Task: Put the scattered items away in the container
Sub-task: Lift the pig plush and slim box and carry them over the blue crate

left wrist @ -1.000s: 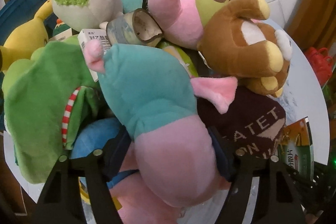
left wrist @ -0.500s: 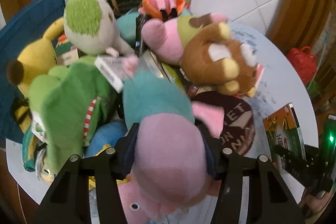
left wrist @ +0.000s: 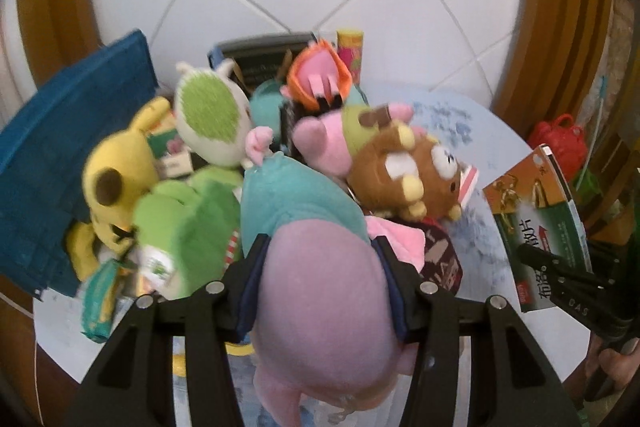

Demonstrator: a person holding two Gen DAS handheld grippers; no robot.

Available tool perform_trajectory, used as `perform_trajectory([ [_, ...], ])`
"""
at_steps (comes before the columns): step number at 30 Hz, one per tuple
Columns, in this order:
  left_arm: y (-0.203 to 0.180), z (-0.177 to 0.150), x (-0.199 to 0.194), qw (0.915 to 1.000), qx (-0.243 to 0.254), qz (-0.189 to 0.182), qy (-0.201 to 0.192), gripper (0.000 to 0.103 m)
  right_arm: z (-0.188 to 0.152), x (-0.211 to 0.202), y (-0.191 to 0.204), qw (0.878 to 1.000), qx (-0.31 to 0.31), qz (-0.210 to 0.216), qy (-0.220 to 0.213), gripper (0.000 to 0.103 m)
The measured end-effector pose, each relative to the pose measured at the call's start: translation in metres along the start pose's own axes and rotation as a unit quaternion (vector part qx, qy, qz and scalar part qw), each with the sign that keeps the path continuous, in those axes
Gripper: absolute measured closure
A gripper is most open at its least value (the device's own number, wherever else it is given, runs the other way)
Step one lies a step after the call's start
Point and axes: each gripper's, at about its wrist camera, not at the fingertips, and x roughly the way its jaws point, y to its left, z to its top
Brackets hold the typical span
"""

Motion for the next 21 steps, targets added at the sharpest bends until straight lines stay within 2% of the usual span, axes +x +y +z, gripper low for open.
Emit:
perform_trajectory([
  [4, 0.012, 0.011, -0.026, 0.9993, -0.006, 0.023, -0.027, 0.053, 0.022, -0.012, 0.021, 0.999, -0.035, 0.02, -0.02, 0.084],
  [10, 0.041, 0.02, -0.06, 0.9949, -0.028, 0.078, -0.057, 0.052, 0.052, -0.01, 0.062, 0.994, -0.086, 0.054, -0.036, 0.084],
  [14, 0.067, 0.014, -0.075, 0.9905, -0.052, 0.113, -0.059, 0.052, 0.073, -0.007, 0.095, 0.988, -0.123, 0.08, -0.045, 0.084],
  [21, 0.125, -0.006, -0.097, 0.9838, -0.089, 0.144, -0.059, 0.052, 0.096, 0.002, 0.164, 0.977, -0.17, 0.12, -0.044, 0.084],
])
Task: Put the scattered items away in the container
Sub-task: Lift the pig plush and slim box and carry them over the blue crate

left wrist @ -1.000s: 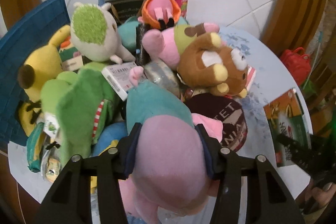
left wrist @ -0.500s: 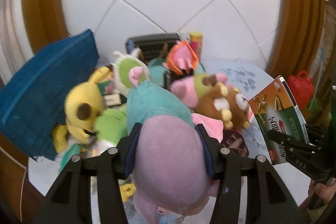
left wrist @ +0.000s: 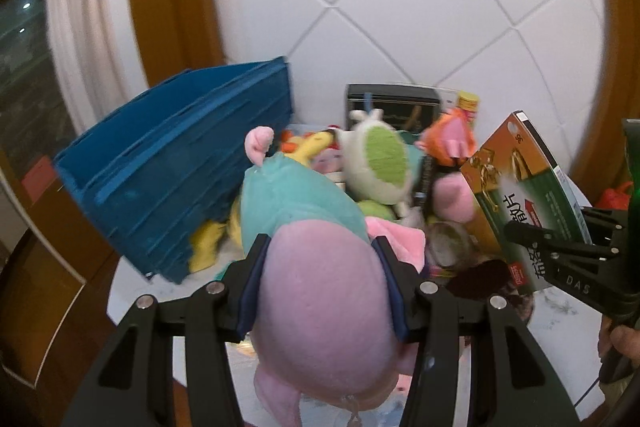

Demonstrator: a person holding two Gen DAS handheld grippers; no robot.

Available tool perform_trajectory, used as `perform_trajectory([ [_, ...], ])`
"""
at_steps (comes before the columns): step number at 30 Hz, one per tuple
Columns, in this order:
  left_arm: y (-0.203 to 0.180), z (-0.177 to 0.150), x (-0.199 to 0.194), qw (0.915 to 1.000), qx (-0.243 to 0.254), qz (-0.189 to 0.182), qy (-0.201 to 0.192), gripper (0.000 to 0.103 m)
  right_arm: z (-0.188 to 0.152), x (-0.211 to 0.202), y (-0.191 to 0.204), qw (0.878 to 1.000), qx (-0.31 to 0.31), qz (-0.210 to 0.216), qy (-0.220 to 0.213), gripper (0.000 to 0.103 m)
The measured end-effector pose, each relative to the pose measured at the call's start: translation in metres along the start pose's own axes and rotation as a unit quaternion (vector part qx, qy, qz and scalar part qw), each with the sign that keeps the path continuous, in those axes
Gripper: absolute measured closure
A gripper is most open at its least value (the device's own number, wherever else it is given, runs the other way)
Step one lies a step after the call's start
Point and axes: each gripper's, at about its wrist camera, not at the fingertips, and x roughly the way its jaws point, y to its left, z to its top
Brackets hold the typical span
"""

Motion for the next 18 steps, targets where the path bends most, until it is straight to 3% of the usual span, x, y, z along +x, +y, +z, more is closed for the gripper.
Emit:
perform_trajectory([
  [7, 0.081, 0.011, -0.001, 0.9999, -0.006, 0.015, -0.001, 0.052, 0.038, 0.031, 0.075, 0.999, -0.031, 0.012, 0.003, 0.084],
  [18, 0.184, 0.112, 0.002, 0.9995, 0.002, 0.006, -0.031, 0.052, 0.127, 0.069, 0.15, 1.0, -0.03, 0.004, 0.002, 0.084],
])
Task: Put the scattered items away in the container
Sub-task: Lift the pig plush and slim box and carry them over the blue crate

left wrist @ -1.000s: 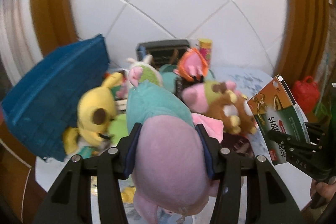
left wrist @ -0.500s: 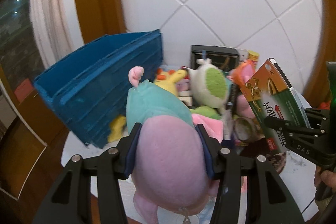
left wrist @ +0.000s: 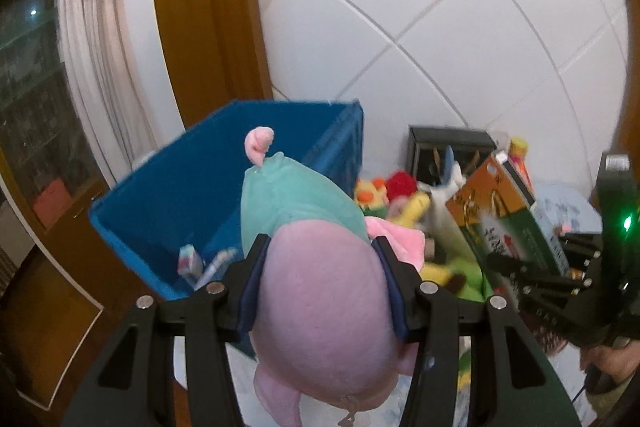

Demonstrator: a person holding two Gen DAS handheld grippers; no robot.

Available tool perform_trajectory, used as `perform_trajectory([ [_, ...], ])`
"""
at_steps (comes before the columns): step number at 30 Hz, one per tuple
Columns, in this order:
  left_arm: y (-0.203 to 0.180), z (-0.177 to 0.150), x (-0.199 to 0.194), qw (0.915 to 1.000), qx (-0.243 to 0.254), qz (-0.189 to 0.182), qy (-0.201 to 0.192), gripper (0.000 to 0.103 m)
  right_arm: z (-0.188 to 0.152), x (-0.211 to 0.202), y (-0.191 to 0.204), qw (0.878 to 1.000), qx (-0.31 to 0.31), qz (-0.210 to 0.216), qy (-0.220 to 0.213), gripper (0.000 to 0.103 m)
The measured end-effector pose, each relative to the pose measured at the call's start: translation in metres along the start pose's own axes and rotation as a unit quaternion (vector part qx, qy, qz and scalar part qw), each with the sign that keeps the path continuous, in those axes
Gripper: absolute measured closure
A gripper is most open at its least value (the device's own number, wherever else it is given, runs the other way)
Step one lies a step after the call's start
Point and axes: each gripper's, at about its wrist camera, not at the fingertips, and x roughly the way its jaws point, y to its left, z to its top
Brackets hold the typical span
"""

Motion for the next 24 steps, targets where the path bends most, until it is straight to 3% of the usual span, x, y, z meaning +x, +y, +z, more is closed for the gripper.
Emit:
perform_trajectory([
  [8, 0.071, 0.053, 0.022, 0.9969, -0.047, 0.059, -0.021, 0.052, 0.086, 0.03, 0.023, 0.999, -0.034, 0.014, -0.03, 0.084],
  [17, 0.154, 0.07, 0.061, 0.9901, -0.085, 0.112, -0.005, 0.052, 0.163, 0.074, 0.084, 0.993, -0.087, 0.064, -0.054, 0.083],
  [24, 0.204, 0.065, 0.146, 0.9928, -0.052, 0.095, 0.052, 0.052, 0.2, 0.136, 0.146, 0.99, -0.099, 0.091, -0.033, 0.083],
])
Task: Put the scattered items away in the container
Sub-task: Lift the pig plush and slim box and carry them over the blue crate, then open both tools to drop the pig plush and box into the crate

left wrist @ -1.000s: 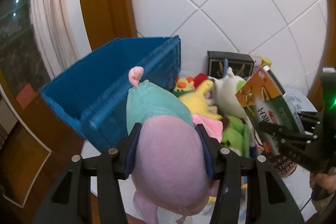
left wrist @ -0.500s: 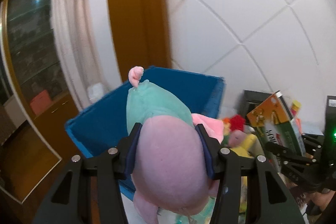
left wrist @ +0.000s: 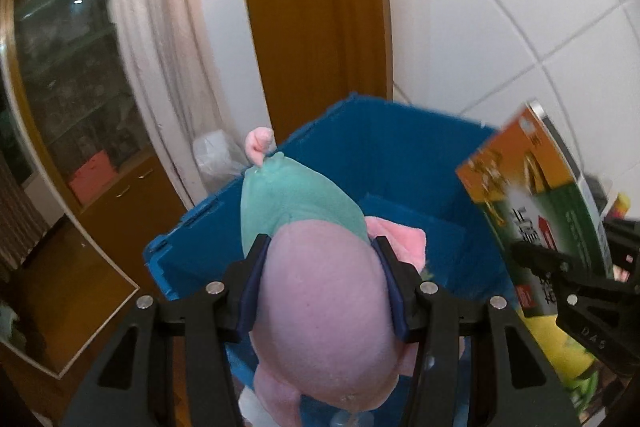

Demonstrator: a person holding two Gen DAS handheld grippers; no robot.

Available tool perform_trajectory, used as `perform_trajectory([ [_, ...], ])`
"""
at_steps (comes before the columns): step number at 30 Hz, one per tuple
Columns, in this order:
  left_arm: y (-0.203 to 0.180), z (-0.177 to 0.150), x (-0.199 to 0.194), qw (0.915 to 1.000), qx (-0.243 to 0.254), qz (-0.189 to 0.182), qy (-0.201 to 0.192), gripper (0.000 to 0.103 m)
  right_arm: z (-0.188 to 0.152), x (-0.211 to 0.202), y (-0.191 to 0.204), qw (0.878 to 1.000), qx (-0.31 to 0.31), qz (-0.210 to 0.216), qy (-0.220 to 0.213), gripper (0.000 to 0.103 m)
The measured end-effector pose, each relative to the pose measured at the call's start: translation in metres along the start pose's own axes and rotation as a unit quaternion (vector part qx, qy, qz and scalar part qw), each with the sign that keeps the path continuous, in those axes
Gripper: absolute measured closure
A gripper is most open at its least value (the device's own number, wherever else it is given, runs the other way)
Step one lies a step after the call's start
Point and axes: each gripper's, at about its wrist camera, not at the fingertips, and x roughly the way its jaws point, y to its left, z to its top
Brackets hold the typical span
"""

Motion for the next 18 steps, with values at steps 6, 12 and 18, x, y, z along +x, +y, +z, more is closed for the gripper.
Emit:
perform_trajectory([
  [6, 0.022, -0.007, 0.079, 0.9964, 0.02, -0.046, 0.069, 0.052, 0.013, 0.078, 0.024, 0.998, 0.005, -0.012, 0.058, 0.083],
  [12, 0.036, -0.016, 0.121, 0.9916, 0.034, -0.068, 0.104, 0.047, 0.002, 0.119, 0.028, 0.994, 0.018, -0.029, 0.103, 0.079],
  [18, 0.049, -0.017, 0.138, 0.9925, 0.038, -0.081, 0.083, 0.018, 0.0, 0.119, 0.036, 0.993, 0.026, -0.055, 0.098, 0.005],
])
